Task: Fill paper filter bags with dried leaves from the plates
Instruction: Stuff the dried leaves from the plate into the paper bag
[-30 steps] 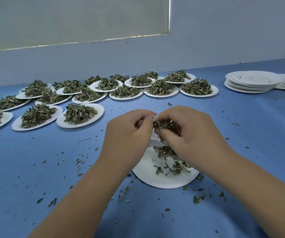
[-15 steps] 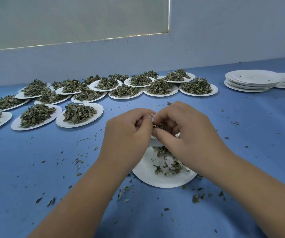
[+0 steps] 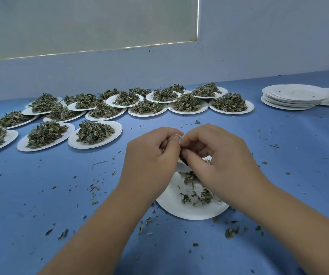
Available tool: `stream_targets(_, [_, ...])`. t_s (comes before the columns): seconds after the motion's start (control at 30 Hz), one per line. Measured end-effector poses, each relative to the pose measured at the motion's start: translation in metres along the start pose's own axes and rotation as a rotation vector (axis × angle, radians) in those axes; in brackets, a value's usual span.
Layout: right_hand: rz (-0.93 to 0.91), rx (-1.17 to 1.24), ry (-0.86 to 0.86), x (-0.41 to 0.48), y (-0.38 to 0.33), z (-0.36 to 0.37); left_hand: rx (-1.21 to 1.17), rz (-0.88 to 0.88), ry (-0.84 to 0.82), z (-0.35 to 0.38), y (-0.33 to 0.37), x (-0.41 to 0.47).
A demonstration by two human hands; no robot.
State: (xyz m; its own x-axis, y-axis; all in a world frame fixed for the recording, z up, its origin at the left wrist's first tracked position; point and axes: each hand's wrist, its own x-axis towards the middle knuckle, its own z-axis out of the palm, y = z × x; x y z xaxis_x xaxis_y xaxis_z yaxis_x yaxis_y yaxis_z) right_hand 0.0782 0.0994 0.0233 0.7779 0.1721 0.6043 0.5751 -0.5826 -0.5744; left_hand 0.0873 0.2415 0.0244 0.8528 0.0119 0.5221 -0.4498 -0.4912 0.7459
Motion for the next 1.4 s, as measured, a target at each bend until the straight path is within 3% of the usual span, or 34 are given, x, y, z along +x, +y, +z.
stream_targets(0.5, [-0.139,0.071,0.055,0.001,0.002,-0.012,-0.104,-0.040,0.098,-0.008,0.000,0.004])
stream_targets(0.8, [-0.320,-0.273,-0.179,-0.001,0.008,-0.008,-0.145,-0.030,0.116,-0.010,0.001,0.004])
stream_targets(1.0, [-0.340,-0.283,-0.253,-0.003,0.006,-0.005,-0.123,-0.027,0.106,-0.008,0.002,0.003])
stream_targets(1.13, [-0.324,-0.159,-0.177,-0.001,0.003,-0.013,-0.112,-0.023,0.116,-0.010,0.001,0.004])
stream_targets(1.4, [-0.351,-0.411,-0.333,0.004,0.005,-0.006,-0.111,-0.005,0.057,-0.007,0.003,0.002])
